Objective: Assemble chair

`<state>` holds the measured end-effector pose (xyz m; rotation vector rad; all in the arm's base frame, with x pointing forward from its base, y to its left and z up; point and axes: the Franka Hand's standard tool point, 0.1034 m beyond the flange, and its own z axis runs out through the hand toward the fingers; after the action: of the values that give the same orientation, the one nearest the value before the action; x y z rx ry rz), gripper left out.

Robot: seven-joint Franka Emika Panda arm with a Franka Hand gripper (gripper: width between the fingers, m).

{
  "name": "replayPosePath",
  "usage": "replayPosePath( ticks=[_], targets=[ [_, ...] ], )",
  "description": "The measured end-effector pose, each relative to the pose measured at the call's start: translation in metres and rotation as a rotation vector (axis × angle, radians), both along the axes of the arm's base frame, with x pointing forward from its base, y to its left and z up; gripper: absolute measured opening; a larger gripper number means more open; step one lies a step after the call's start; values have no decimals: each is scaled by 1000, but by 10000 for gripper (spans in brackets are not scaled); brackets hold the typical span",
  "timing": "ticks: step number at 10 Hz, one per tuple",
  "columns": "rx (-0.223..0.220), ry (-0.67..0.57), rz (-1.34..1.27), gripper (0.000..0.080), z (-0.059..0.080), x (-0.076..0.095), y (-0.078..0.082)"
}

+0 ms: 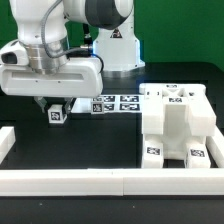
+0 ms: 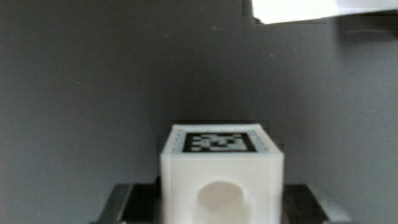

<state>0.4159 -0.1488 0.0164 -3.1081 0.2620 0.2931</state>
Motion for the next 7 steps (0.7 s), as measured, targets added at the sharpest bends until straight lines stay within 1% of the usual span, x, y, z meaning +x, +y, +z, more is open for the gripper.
replayPosePath(
  ticks=[1, 2, 3, 4, 5, 6, 7],
  targets=[
    [0, 0, 0, 390, 0, 0, 0],
    [0, 0, 0, 541, 0, 0, 0],
    [8, 9, 8, 541, 1, 0, -1],
    [36, 56, -2, 616, 7, 3, -3],
    [51, 101, 1, 639, 14, 14, -6],
    [57, 123, -13, 639, 15, 21, -8],
    [73, 184, -43, 648, 15, 21, -2]
  ],
)
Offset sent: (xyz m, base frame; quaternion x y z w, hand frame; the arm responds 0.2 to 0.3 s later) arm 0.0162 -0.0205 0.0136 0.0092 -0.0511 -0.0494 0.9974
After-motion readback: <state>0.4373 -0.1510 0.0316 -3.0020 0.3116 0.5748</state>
